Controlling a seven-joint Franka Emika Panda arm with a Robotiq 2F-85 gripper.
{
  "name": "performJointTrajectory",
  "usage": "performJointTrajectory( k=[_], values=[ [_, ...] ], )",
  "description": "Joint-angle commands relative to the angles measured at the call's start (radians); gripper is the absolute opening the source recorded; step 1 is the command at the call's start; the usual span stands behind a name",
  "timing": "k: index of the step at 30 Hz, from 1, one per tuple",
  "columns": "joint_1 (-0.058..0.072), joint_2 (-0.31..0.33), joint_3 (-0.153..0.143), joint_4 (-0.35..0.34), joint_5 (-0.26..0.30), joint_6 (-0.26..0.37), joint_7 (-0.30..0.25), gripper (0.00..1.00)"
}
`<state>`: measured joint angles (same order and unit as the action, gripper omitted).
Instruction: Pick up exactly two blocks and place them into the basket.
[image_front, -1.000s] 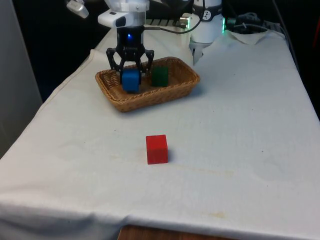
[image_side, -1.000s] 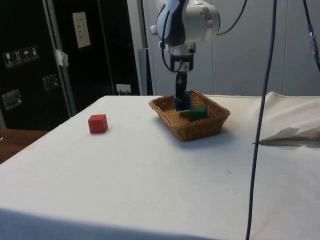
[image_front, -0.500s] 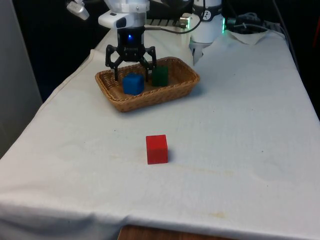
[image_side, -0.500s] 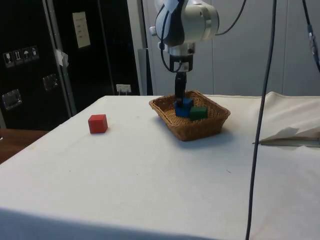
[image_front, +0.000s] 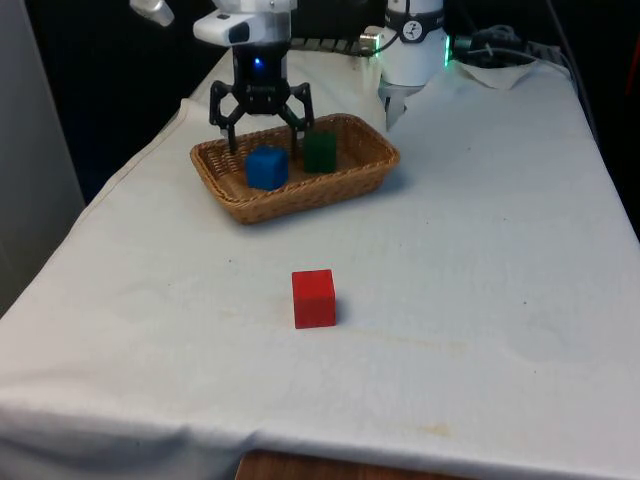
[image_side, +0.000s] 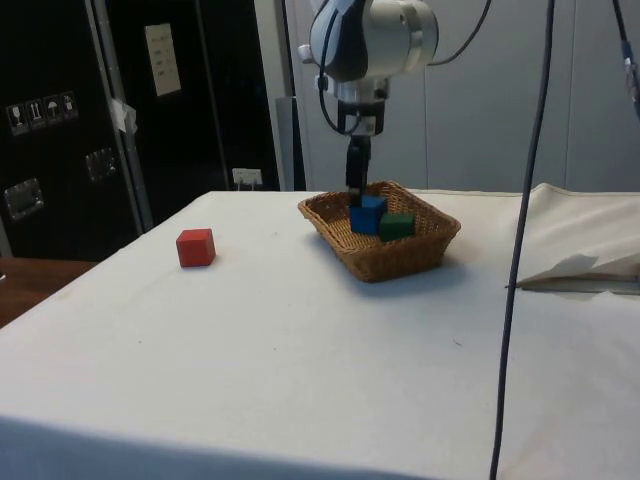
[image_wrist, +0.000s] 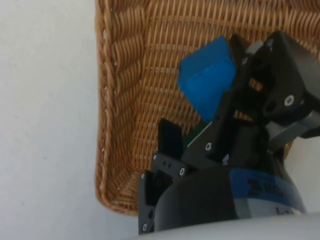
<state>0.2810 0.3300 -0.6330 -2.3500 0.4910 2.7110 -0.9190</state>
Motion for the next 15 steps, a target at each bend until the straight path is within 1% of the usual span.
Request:
performJointTrajectory(
  k=[1, 3, 4, 5, 8, 11, 12, 13, 14, 15],
  values=[
    [0.009, -0.012, -0.011, -0.011, -0.011, -0.002, 0.013, 1.00],
    [0.010, -0.030, -0.012, -0.019, -0.013, -0.002, 0.020, 1.00],
    [0.002, -0.045, -0.002, -0.023, -0.003, -0.004, 0.009, 1.00],
    [0.011, -0.048, -0.013, -0.028, -0.017, -0.002, 0.027, 1.00],
    [0.012, -0.076, -0.013, -0.040, -0.019, -0.004, 0.037, 1.00],
    [0.018, -0.101, -0.012, -0.050, -0.022, -0.002, 0.051, 1.00],
    [0.006, -0.098, -0.002, -0.045, -0.004, -0.004, 0.029, 1.00],
    [0.020, -0.109, -0.011, -0.053, -0.024, -0.001, 0.056, 1.00],
    [0.024, -0.124, -0.008, -0.059, -0.028, 0.001, 0.068, 1.00],
    [0.025, -0.131, -0.006, -0.061, -0.031, 0.001, 0.074, 1.00]
  ],
)
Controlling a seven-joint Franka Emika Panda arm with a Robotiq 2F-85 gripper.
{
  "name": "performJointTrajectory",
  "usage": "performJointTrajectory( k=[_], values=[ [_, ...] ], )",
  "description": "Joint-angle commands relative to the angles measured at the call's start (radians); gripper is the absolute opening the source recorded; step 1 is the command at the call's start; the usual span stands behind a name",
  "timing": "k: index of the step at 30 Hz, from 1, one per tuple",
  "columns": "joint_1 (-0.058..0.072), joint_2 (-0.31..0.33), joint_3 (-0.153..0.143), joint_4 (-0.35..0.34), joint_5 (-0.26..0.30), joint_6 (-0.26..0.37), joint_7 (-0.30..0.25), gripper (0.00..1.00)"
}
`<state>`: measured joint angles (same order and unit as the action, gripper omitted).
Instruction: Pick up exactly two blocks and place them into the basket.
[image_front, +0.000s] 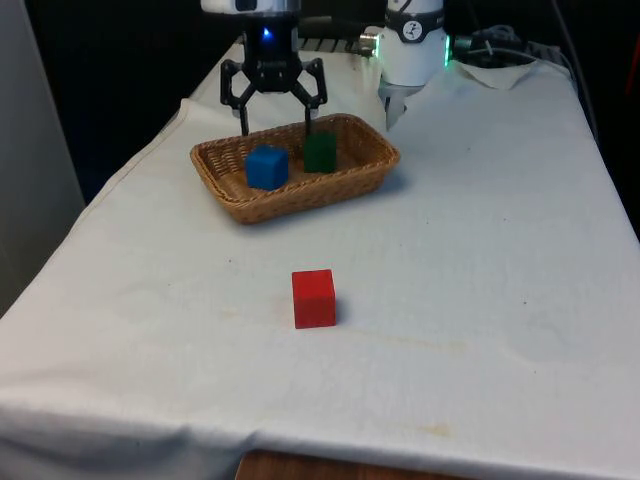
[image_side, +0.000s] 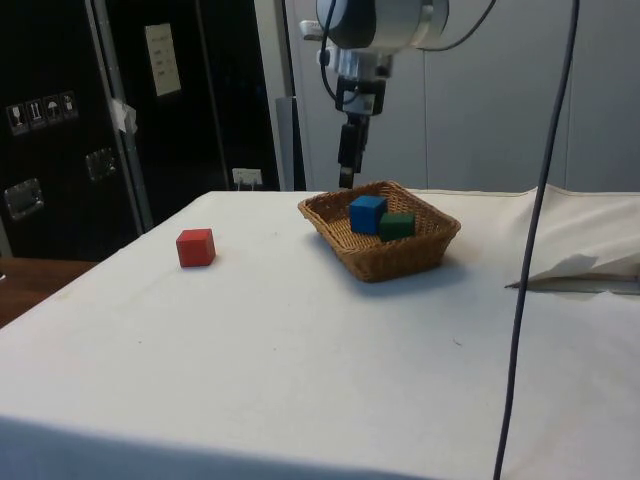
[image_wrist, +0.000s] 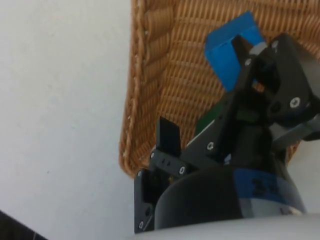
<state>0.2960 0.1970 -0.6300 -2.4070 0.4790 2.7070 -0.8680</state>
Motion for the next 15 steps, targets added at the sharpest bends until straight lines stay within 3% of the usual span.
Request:
performJointTrajectory(
  k=[1, 5, 6, 7, 13, 14, 15],
  values=[
    [0.012, -0.004, -0.006, -0.007, -0.022, 0.006, 0.030, 1.00],
    [0.021, -0.029, 0.012, -0.013, -0.033, 0.009, 0.067, 1.00],
    [0.011, -0.035, 0.018, -0.010, -0.015, 0.000, 0.044, 1.00],
    [0.022, -0.032, 0.017, -0.014, -0.034, 0.009, 0.072, 1.00],
    [0.033, -0.042, 0.056, -0.012, -0.035, 0.014, 0.113, 1.00],
    [0.033, -0.043, 0.061, -0.012, -0.035, 0.015, 0.119, 1.00],
    [0.024, -0.049, 0.070, -0.010, -0.016, 0.005, 0.098, 1.00]
  ],
)
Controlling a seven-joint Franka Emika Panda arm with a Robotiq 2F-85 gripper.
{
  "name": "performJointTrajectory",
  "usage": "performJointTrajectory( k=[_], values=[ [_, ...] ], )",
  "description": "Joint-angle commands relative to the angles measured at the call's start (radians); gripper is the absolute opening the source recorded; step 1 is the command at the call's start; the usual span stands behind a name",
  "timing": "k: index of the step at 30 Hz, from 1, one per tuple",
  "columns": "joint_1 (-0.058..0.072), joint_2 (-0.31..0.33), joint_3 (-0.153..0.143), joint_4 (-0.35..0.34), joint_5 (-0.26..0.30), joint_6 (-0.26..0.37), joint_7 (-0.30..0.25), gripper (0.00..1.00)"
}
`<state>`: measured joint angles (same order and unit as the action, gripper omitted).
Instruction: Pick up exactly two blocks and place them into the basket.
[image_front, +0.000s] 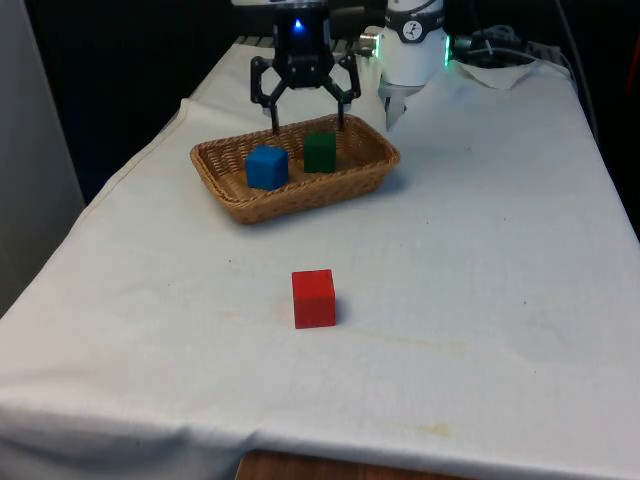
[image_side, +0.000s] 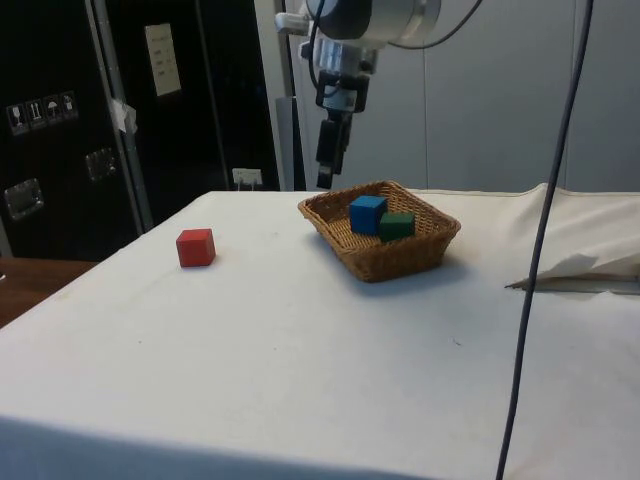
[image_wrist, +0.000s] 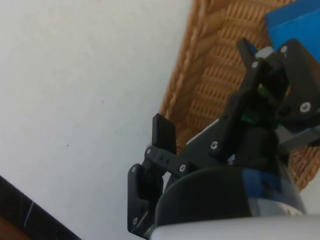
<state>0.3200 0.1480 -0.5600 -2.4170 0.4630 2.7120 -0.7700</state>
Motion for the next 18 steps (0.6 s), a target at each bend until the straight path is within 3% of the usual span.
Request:
performJointTrajectory(
  k=[1, 8, 9, 10, 16, 17, 18],
  values=[
    [0.010, 0.005, -0.002, -0.002, -0.019, 0.011, 0.027, 1.00],
    [0.020, 0.005, 0.045, 0.008, -0.018, 0.015, 0.070, 1.00],
    [0.010, -0.004, 0.047, 0.007, 0.000, 0.002, 0.045, 1.00],
    [0.020, 0.006, 0.052, 0.009, -0.017, 0.015, 0.076, 1.00],
    [0.024, 0.011, 0.102, 0.020, -0.016, 0.024, 0.117, 1.00],
    [0.024, 0.012, 0.109, 0.022, -0.016, 0.025, 0.123, 1.00],
    [0.015, -0.003, 0.112, 0.018, 0.000, 0.014, 0.100, 1.00]
  ],
)
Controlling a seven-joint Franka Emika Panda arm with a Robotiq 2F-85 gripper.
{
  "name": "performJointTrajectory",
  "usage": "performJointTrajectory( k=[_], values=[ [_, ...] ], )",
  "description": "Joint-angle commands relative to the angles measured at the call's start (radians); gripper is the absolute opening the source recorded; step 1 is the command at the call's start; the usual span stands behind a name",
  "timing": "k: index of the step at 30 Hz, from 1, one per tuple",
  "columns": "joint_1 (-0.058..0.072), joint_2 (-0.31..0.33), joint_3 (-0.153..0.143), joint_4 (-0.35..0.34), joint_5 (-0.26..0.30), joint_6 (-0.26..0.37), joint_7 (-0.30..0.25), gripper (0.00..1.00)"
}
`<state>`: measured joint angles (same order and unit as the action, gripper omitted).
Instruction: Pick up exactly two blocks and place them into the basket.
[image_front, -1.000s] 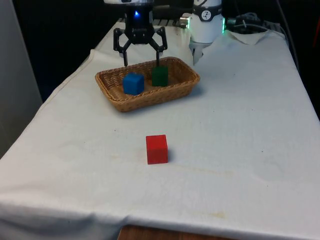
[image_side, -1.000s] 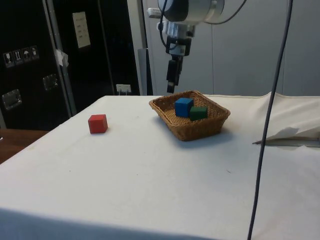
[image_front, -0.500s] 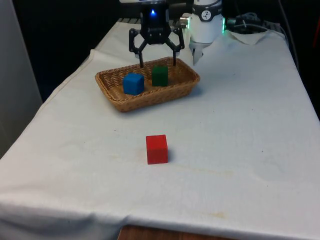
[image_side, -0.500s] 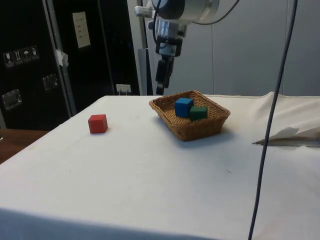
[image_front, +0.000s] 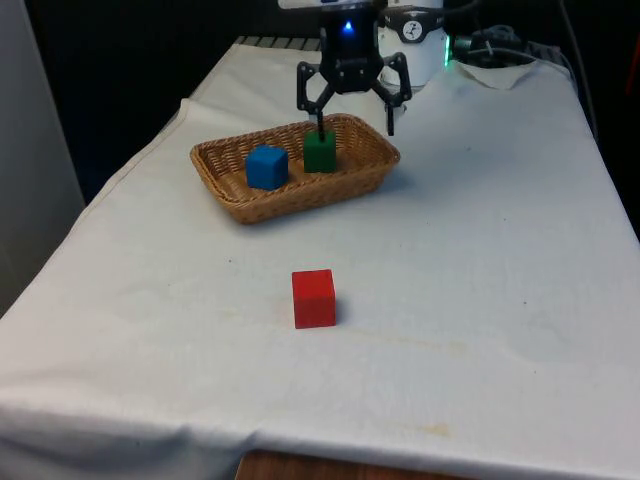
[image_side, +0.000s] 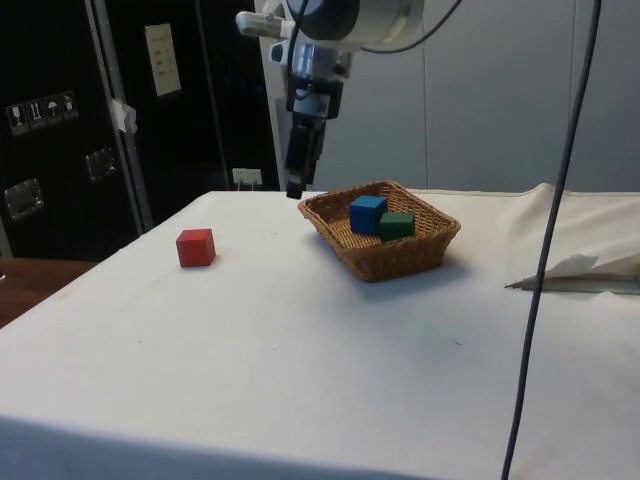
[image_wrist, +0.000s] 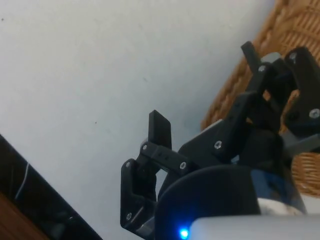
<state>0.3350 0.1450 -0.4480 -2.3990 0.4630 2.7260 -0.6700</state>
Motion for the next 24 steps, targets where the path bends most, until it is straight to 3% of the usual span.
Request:
performJointTrajectory(
  k=[1, 7, 8, 9, 10, 18, 19, 20, 24],
  values=[
    [0.008, 0.016, 0.004, 0.006, -0.016, 0.013, 0.027, 1.00],
    [0.011, 0.036, 0.049, 0.028, -0.014, 0.026, 0.061, 1.00],
    [0.003, 0.023, 0.054, 0.024, 0.000, 0.012, 0.043, 1.00],
    [0.003, 0.027, 0.060, 0.028, 0.000, 0.016, 0.047, 1.00],
    [0.012, 0.045, 0.061, 0.034, -0.012, 0.034, 0.066, 1.00],
    [0.013, 0.094, 0.112, 0.055, -0.005, 0.089, 0.069, 1.00],
    [0.007, 0.087, 0.117, 0.053, 0.000, 0.079, 0.060, 1.00],
    [0.013, 0.098, 0.117, 0.056, -0.005, 0.094, 0.070, 1.00],
    [0.013, 0.103, 0.131, 0.054, -0.008, 0.109, 0.069, 1.00]
  ],
)
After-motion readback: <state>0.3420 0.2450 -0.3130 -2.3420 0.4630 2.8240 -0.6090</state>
